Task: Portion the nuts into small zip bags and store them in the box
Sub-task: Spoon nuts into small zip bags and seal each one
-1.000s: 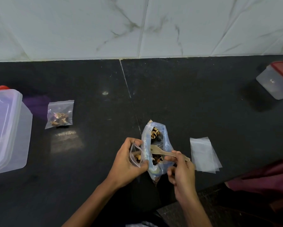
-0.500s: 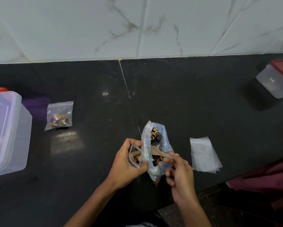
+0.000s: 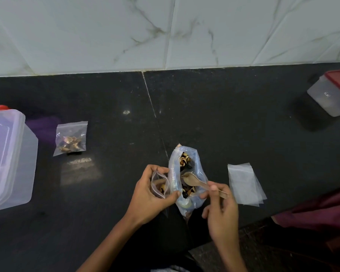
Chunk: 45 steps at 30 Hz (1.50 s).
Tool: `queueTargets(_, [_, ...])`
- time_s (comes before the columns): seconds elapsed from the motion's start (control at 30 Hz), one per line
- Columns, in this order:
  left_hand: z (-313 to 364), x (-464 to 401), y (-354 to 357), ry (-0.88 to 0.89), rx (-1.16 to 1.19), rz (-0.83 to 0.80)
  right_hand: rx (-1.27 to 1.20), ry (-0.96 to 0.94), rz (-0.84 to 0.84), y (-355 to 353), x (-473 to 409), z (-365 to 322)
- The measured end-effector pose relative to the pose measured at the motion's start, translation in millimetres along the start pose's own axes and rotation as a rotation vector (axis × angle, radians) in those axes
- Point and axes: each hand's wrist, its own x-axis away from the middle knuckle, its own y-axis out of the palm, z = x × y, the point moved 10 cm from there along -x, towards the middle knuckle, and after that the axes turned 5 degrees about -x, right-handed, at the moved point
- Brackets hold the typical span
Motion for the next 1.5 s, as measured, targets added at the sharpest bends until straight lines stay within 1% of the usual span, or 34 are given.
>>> queueTargets(0.03, [-1.4, -0.3, 0.2, -0.002, -0.003, 0.003, 0.156, -0.144, -0.043, 6.6, 4.1, -12.3])
queueTargets(0.07, [-1.9, -0.6, 0.3, -0.001, -0.006, 0.006, 0.250, -0.234, -0.079, 13.7, 8.6, -19.2])
queueTargets(0.1, [-2.1, -1.1, 0.8, 0.002, -0.007, 0.005, 0.273, -0.265, -0.106, 19.4, 12.3, -21.6])
queueTargets(0.13, [-2.2, -1.4, 1.3, 0.004, -0.006, 0.001, 0.242, -0.256, -0.124, 23.5, 14.4, -21.8])
queueTargets(0.2, [-3.0, -2.0, 2.0, 0.003, 0.008, -0.002, 0.085, -0.153, -0.113, 25.1, 12.7, -16.4])
queueTargets(0.23, [-3.3, -2.3, 2.3, 0.001, 0.016, -0.004, -0.008, -0.069, -0.082, 22.9, 9.3, -10.1])
queueTargets(0.33, [-4.1, -2.9, 4.4, 0.005, 0.033, -0.016, -0.299, 0.305, 0.009, 18.3, 2.2, 24.9])
queueTargets(0.4, [-3.7, -2.8, 5.0, 0.014, 0.041, -0.019, -0.478, 0.502, 0.015, 22.9, 6.0, 42.7])
queueTargets(0.47, [-3.5, -1.9, 4.5, 0.022, 0.053, -0.014, -0.628, 0.607, 0.005, 28.6, 10.9, 50.2])
queueTargets(0.53, [-3.4, -0.6, 3.0, 0.025, 0.058, -0.005, -0.682, 0.636, -0.004, 31.1, 13.1, 52.0])
queueTargets(0.73, [2.7, 1.1, -4.0, 0.013, -0.010, 0.038, -0.642, 0.567, -0.021, 27.1, 15.7, 50.2])
queueTargets(1.03, [18.3, 2.8, -9.2, 0.056, -0.070, 0.087, -0.638, 0.494, 0.039, 9.4, 16.3, 48.1])
queueTargets(1.1, [18.8, 1.4, -10.2, 0.057, -0.084, 0.099, -0.546, 0.398, 0.063, 1.6, 13.3, 41.2])
queueTargets(1.23, [17.6, -0.1, -7.7, 0.052, -0.067, 0.085, -0.173, 0.003, 0.100, -5.3, 12.1, 3.4])
queueTargets(1.33, [14.3, -0.3, -4.4, 0.046, -0.044, 0.069, 0.052, -0.195, 0.091, 7.8, 16.7, -10.0])
queueTargets(1.43, [7.3, -1.9, -3.8, 0.034, -0.031, 0.064, 0.148, -0.254, 0.070, 18.3, 17.2, -11.3])
queueTargets(1.5, [1.6, -4.4, -3.1, 0.014, -0.014, 0.052, 0.056, -0.166, 0.030, 21.8, 13.0, -6.4])
